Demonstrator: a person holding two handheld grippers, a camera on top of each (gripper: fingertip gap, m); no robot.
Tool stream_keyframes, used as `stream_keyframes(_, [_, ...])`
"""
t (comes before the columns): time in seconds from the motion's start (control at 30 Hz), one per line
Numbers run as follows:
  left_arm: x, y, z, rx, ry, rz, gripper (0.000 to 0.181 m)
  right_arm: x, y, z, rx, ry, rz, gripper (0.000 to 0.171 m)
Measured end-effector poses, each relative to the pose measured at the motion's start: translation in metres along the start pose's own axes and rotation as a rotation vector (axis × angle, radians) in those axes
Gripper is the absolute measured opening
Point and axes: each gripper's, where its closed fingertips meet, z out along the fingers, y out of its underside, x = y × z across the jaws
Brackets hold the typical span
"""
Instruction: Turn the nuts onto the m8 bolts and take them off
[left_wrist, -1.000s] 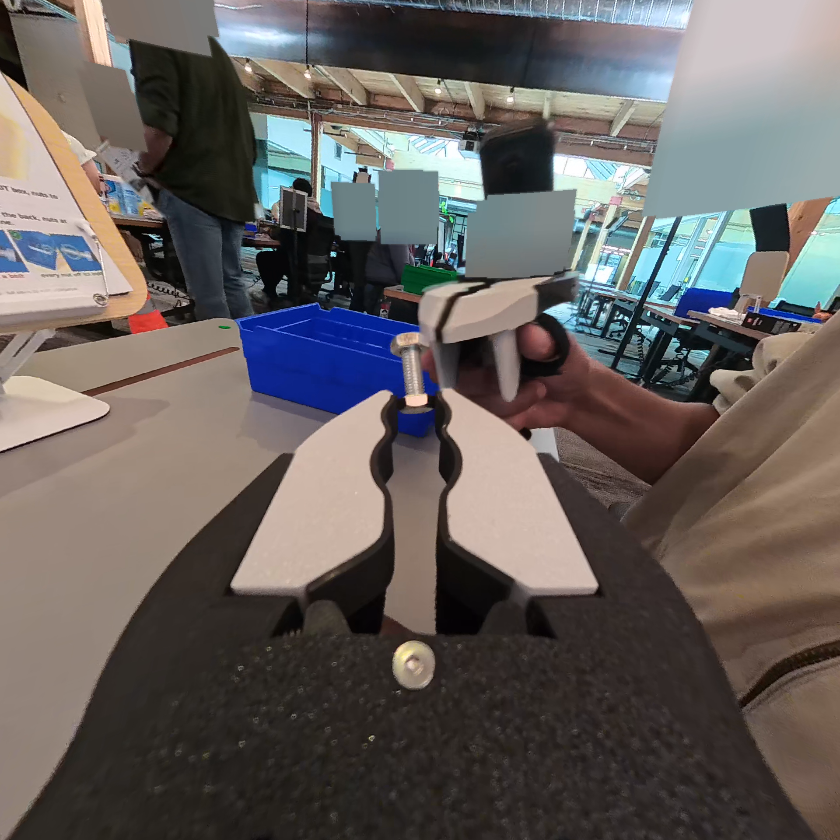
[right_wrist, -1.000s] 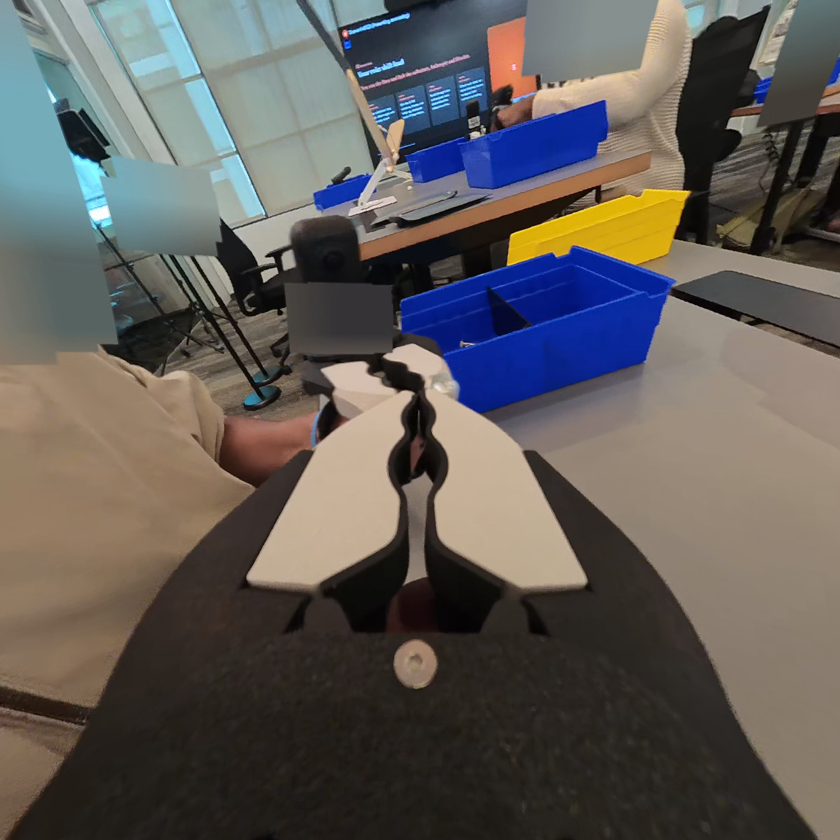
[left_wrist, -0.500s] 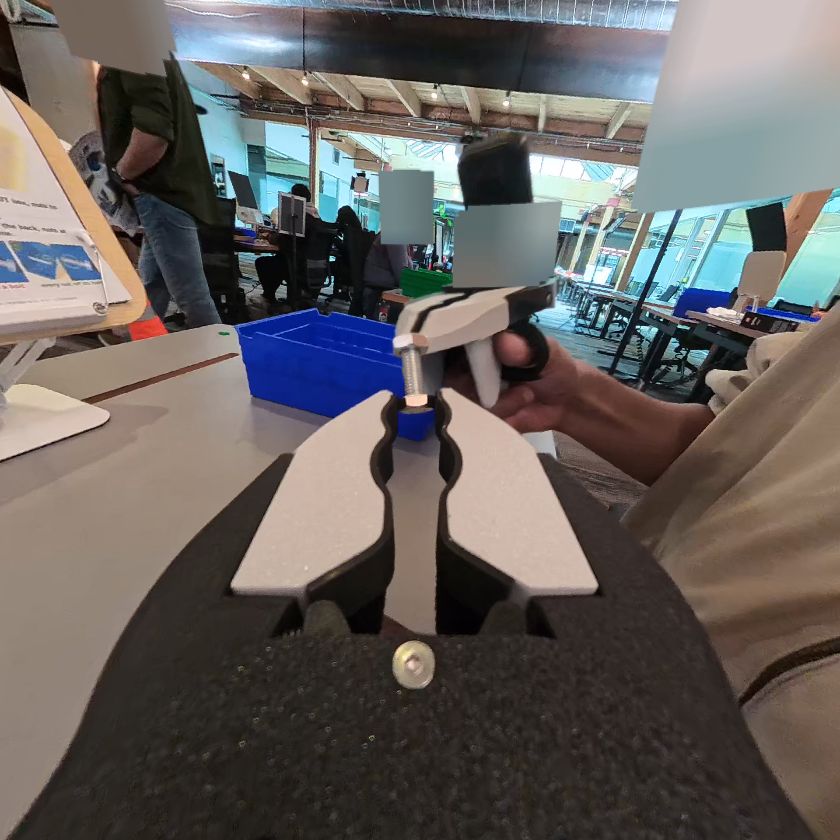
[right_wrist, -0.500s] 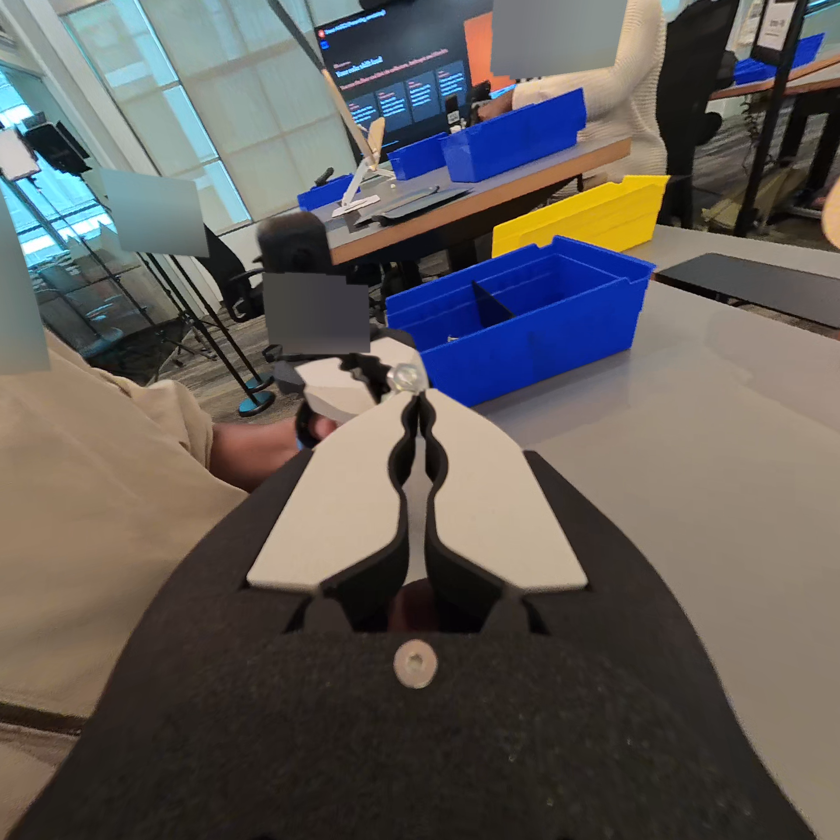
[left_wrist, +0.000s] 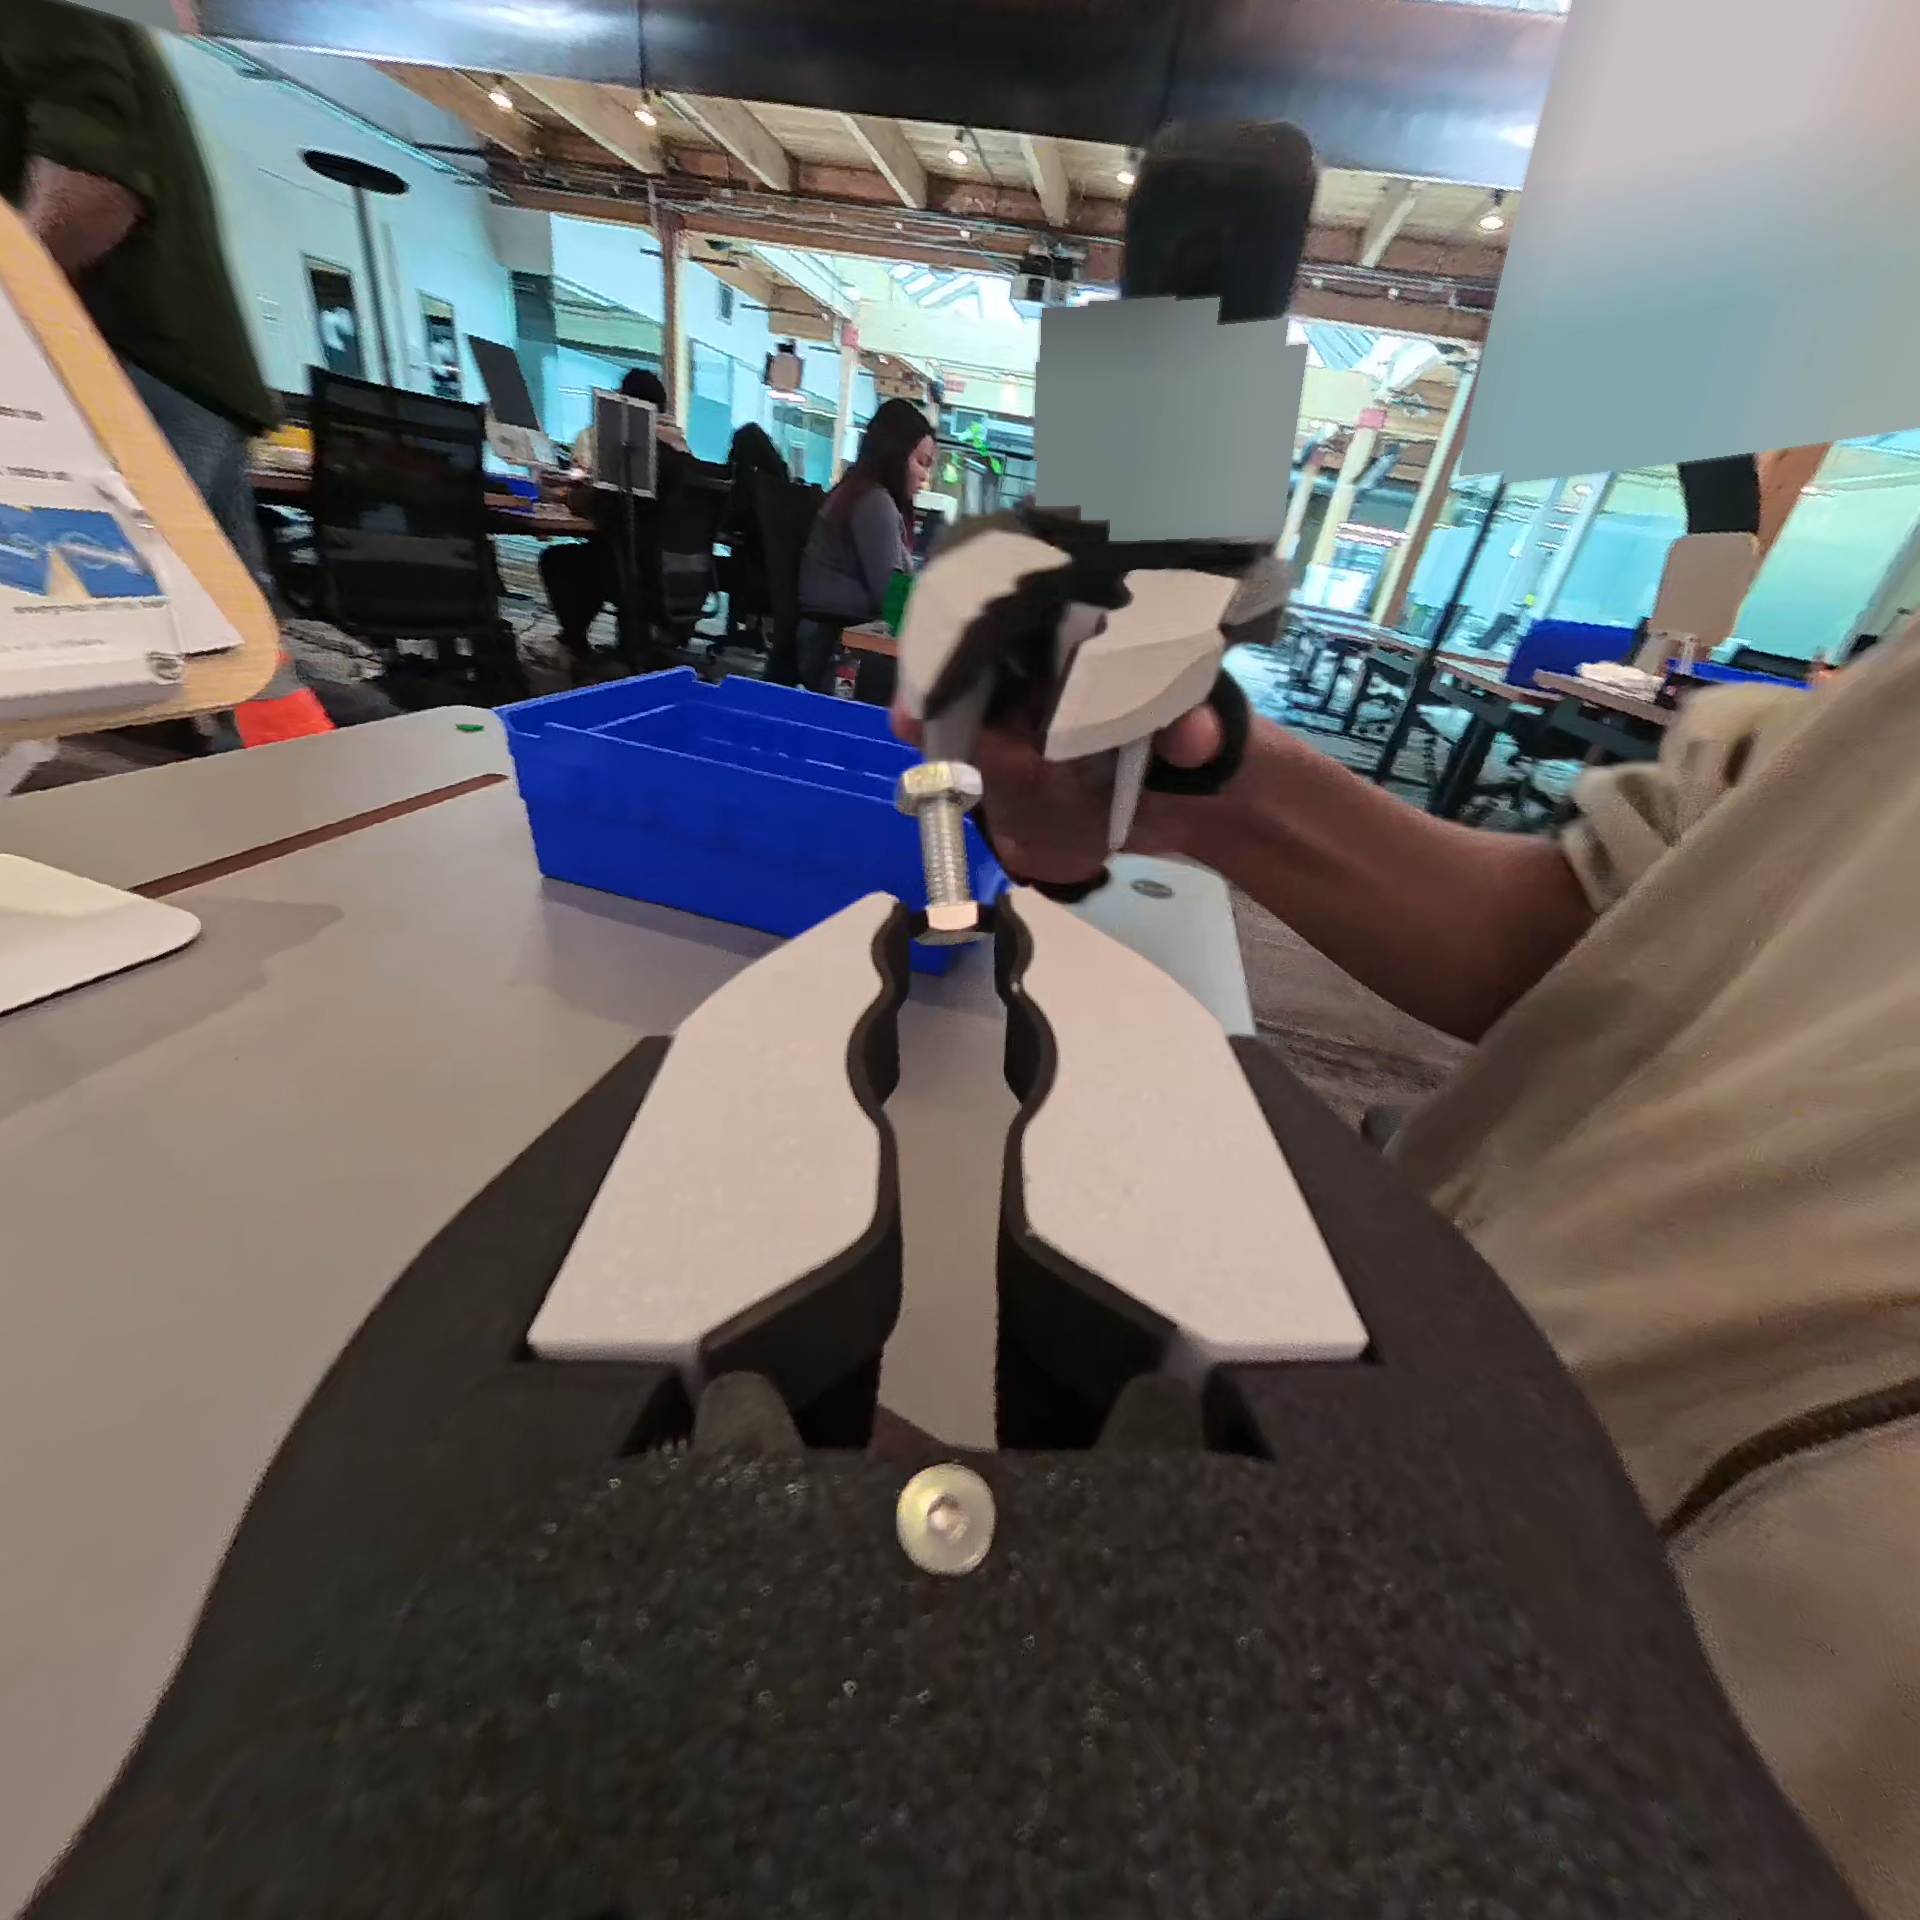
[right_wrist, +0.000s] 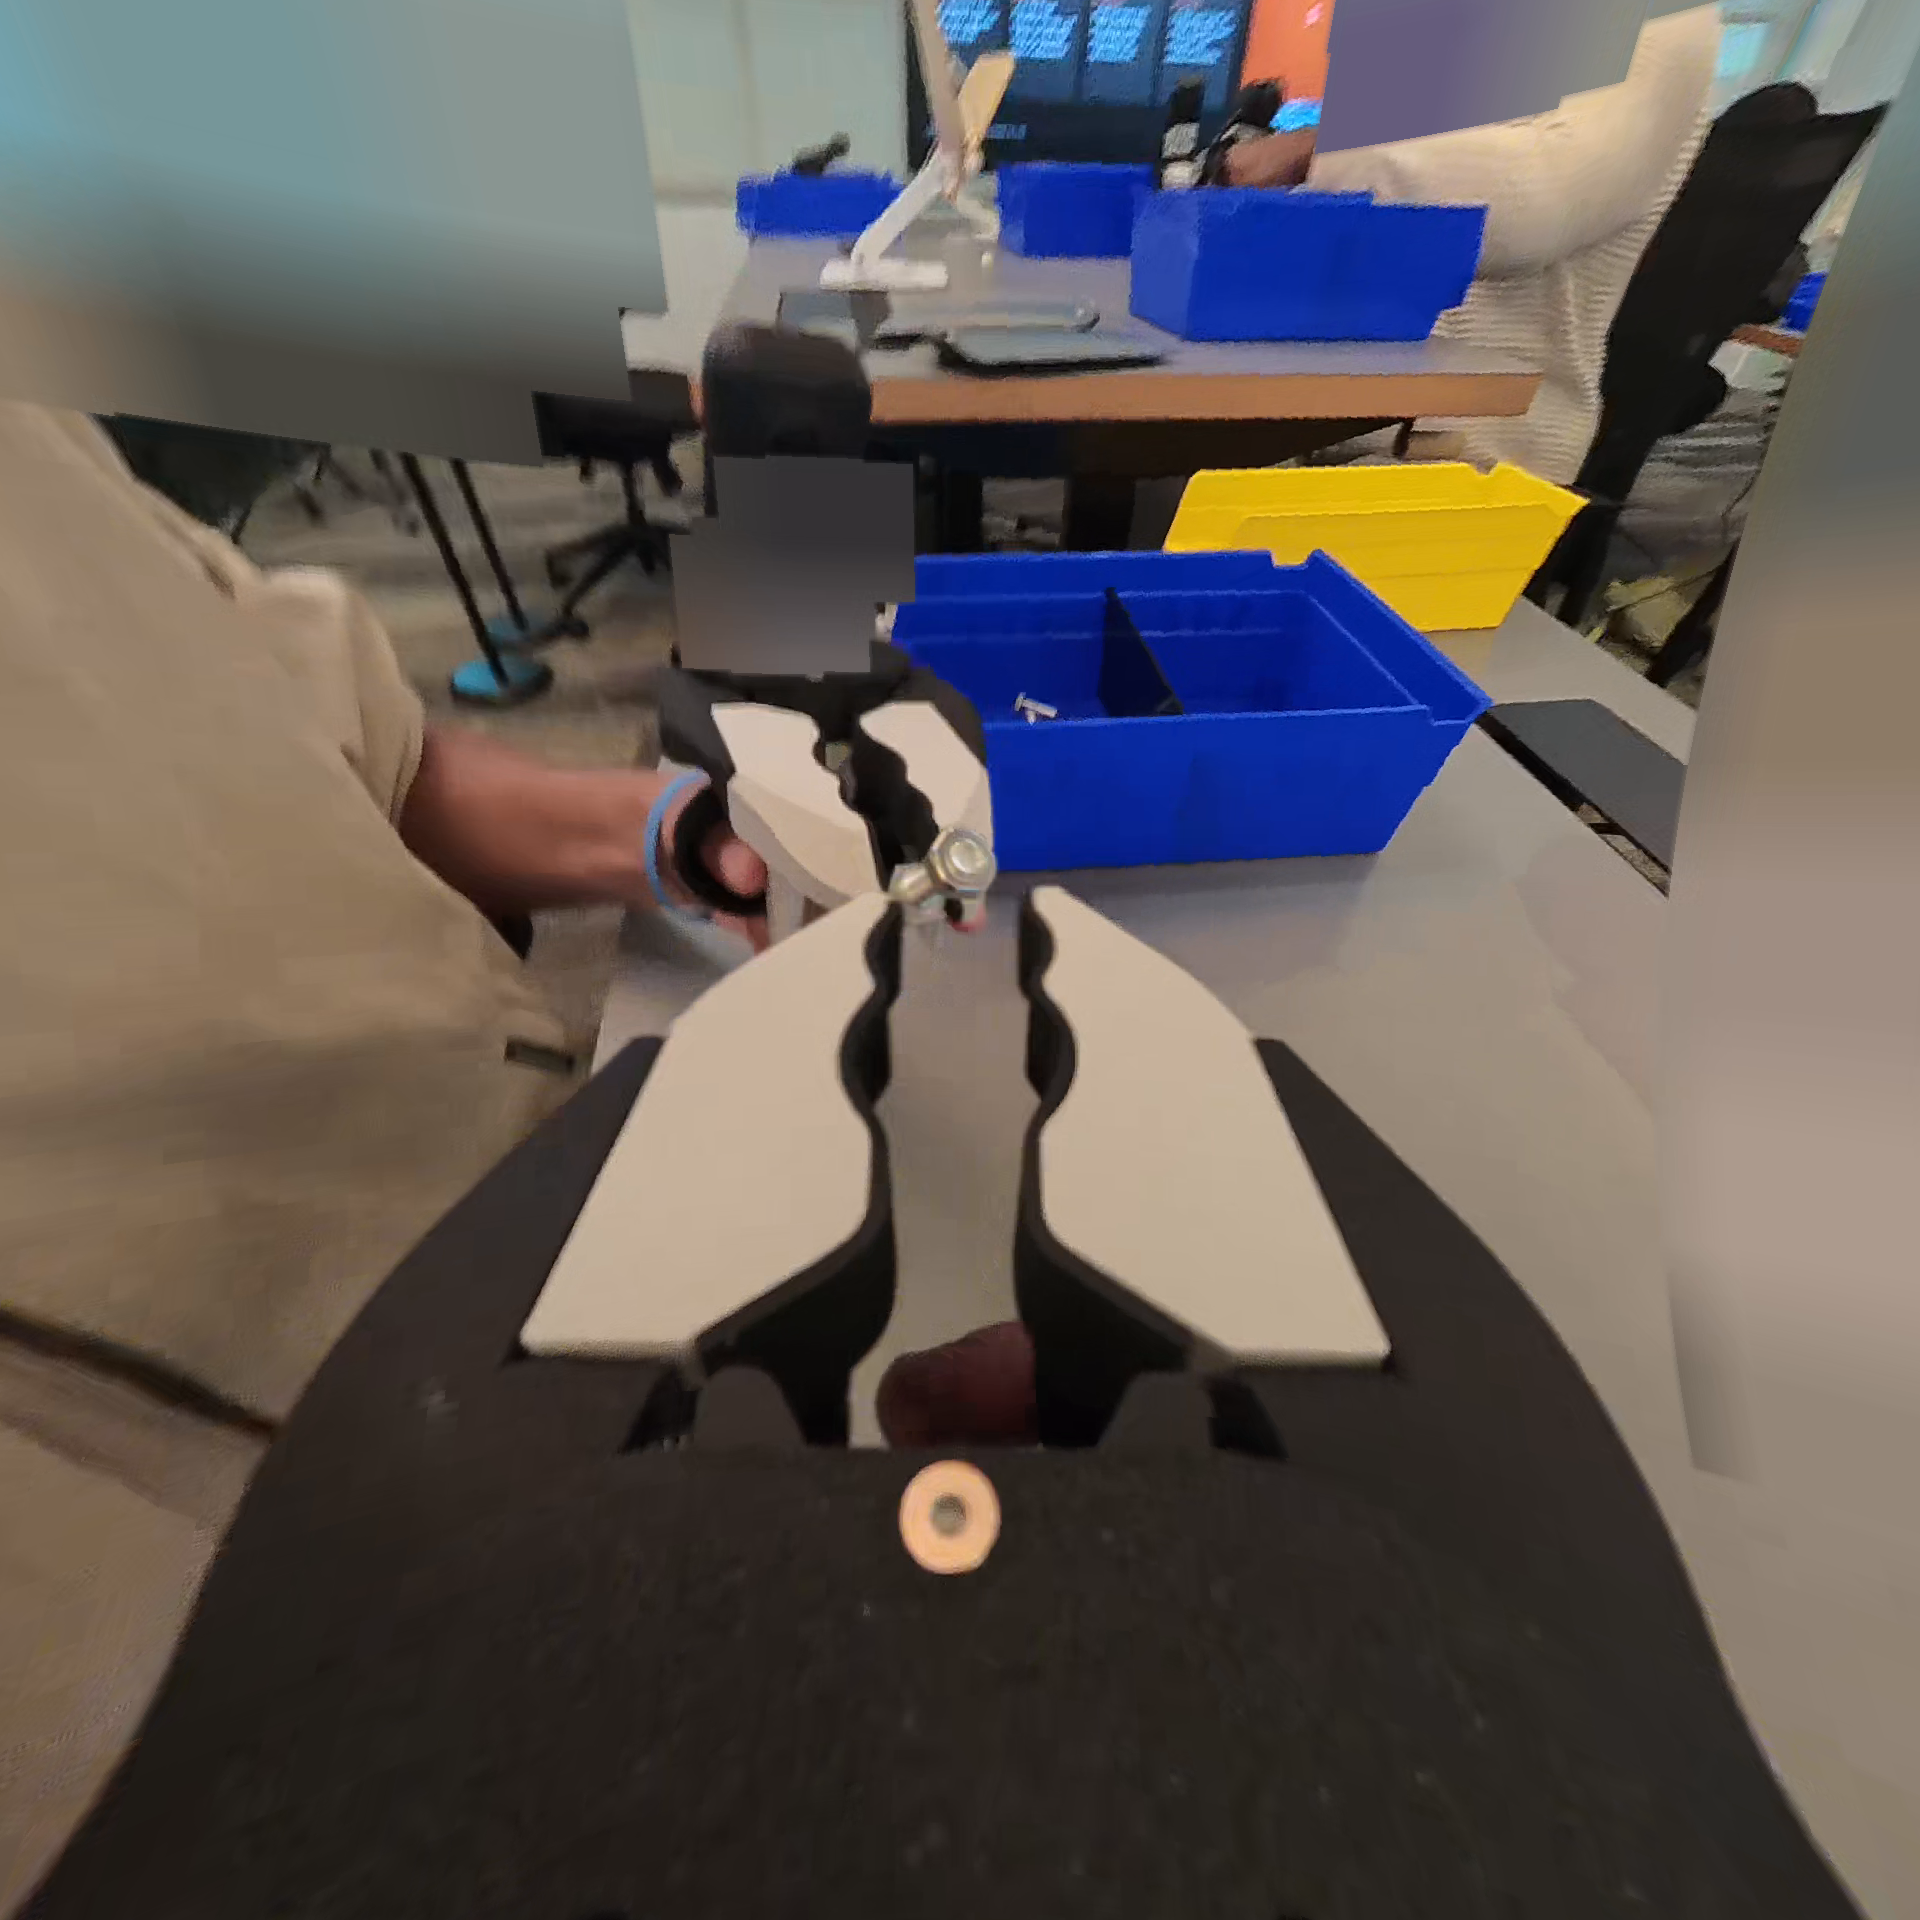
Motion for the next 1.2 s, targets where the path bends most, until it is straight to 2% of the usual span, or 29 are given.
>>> stream_keyframes(0.03, [0.007,0.002,0.001,-0.017,0.05,-0.015,0.015,-0.004,0.004,0.0,-0.051,-0.042,-0.04,0.029])
stream_keyframes(0.1, [0.013,0.006,0.002,-0.039,0.087,-0.025,0.015,-0.012,0.011,0.002,-0.141,-0.104,-0.147,0.031])
stream_keyframes(0.23, [0.022,0.017,0.005,-0.114,0.179,-0.05,0.015,-0.02,0.022,0.005,-0.283,-0.174,-0.302,0.025])
stream_keyframes(0.33, [0.027,0.023,0.007,-0.167,0.221,-0.04,0.015,-0.025,0.024,0.008,-0.309,-0.209,-0.333,0.023])
stream_keyframes(0.4, [0.026,0.026,0.008,-0.188,0.213,-0.021,0.015,-0.027,0.026,0.01,-0.319,-0.216,-0.34,0.015])
stream_keyframes(0.53, [0.015,0.02,0.008,-0.175,0.133,0.05,0.015,-0.017,0.024,0.011,-0.286,-0.166,-0.222,0.014])
stream_keyframes(0.8, [-0.005,0.022,0.013,-0.295,-0.223,0.555,0.015,-0.002,0.029,0.013,-0.224,-0.105,0.187,0.014])
stream_keyframes(0.9, [-0.006,0.025,0.013,-0.328,-0.288,0.654,0.015,0.0,0.034,0.013,-0.227,-0.096,0.353,0.014])
stream_keyframes(1.0, [-0.001,0.025,0.014,-0.289,-0.223,0.525,0.015,-0.004,0.03,0.01,-0.182,-0.091,0.255,0.016])
stream_keyframes(1.07, [0.005,0.023,0.013,-0.238,-0.137,0.381,0.015,-0.003,0.029,0.003,-0.186,-0.063,0.103,0.032])
stream_keyframes(1.13, [0.015,0.021,0.011,-0.194,-0.018,0.21,0.015,-0.008,0.025,-0.004,-0.171,-0.059,-0.099,0.04])
stream_keyframes(1.2, [0.026,0.022,0.009,-0.181,0.122,0.061,0.015,-0.022,0.016,-0.008,-0.129,-0.088,-0.274,0.034])
